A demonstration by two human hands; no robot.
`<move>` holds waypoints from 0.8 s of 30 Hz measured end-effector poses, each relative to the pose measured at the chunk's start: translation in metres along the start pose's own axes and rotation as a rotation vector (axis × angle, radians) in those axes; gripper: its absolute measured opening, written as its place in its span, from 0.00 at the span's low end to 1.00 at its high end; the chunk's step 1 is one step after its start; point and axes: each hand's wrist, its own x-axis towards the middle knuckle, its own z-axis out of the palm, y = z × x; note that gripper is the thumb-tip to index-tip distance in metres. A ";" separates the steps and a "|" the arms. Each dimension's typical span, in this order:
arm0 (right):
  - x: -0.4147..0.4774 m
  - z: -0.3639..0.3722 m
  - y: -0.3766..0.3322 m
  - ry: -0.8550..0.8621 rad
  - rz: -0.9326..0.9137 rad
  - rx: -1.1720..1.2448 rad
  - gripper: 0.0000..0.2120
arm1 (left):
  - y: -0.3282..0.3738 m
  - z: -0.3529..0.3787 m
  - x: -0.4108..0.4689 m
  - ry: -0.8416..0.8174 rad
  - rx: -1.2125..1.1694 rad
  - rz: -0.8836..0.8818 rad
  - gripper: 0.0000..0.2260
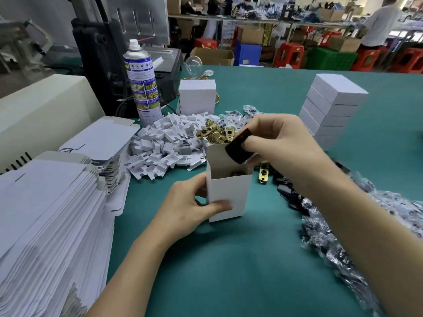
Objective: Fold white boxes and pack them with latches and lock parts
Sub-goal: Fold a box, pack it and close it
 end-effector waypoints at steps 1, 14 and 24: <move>-0.002 0.007 0.000 0.069 -0.062 -0.108 0.12 | 0.000 0.000 0.000 0.003 0.008 -0.001 0.21; -0.018 0.038 -0.001 0.191 -0.220 -0.655 0.15 | 0.001 0.000 -0.001 0.016 0.002 -0.025 0.17; -0.016 0.016 -0.006 -0.199 -0.152 -0.685 0.15 | 0.001 0.001 0.000 0.005 -0.013 0.017 0.19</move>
